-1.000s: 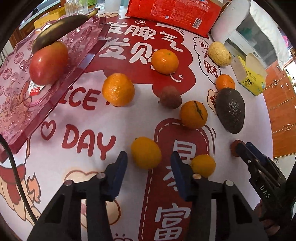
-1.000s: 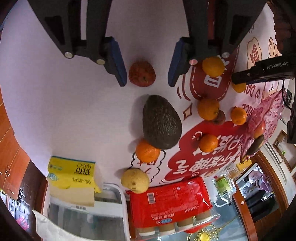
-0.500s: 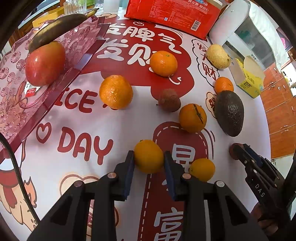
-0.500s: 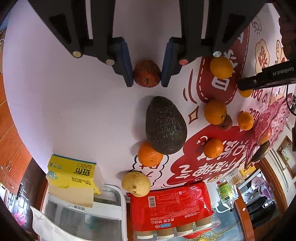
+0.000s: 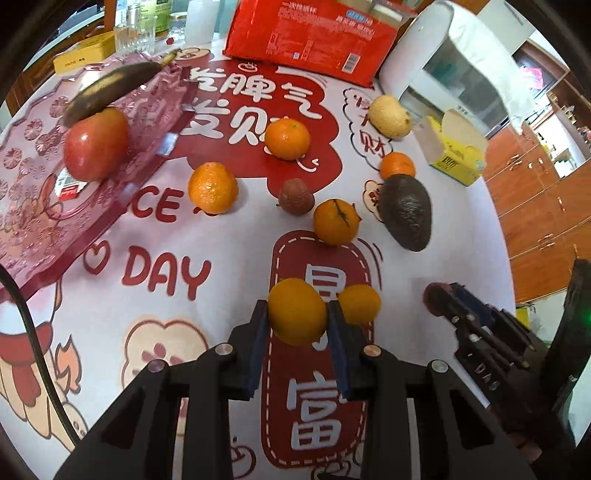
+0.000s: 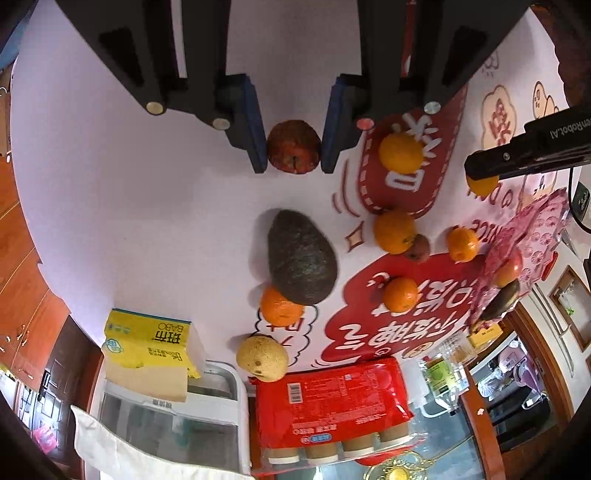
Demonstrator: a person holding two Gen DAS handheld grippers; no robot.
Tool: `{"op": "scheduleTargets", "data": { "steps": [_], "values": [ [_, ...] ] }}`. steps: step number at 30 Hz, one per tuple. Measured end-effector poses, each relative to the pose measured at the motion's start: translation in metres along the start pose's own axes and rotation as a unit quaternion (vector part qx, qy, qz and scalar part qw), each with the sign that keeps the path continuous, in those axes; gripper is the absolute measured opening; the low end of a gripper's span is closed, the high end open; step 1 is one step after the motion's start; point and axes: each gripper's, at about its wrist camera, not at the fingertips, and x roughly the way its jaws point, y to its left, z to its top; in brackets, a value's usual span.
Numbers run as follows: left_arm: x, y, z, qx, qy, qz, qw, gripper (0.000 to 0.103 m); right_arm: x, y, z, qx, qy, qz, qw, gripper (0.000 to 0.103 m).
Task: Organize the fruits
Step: 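Grasp a mandarin with the left tool while the right tool grasps the small red fruit, then drop the mandarin into the pink bowl with the left tool while the right tool drops the red fruit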
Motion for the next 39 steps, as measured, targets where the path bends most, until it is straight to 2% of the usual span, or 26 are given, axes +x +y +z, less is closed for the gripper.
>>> {"op": "scheduleTargets", "data": {
  "steps": [9, 18, 27, 33, 39],
  "values": [
    [-0.046, 0.021, -0.016, 0.000, -0.027, -0.010, 0.9996, 0.029, -0.022, 0.047, -0.036, -0.014, 0.019, 0.010, 1.000, 0.030],
    [-0.080, 0.074, -0.037, -0.011, -0.024, 0.003, 0.9996, 0.029, -0.037, 0.113, -0.076, -0.070, 0.046, 0.025, 0.996, 0.030],
    [-0.126, 0.150, -0.033, -0.027, -0.041, 0.026, 0.9984, 0.029, -0.041, 0.184, -0.067, -0.086, 0.023, 0.056, 0.994, 0.030],
    [-0.152, 0.196, -0.017, -0.012, -0.052, 0.063, 0.9966, 0.029, -0.039, 0.234, -0.053, -0.096, -0.001, 0.067, 0.993, 0.030],
    [-0.169, 0.229, 0.007, 0.011, -0.059, 0.070, 0.9957, 0.029, -0.045, 0.273, -0.034, -0.086, -0.044, 0.071, 0.993, 0.030]
  ]
}}
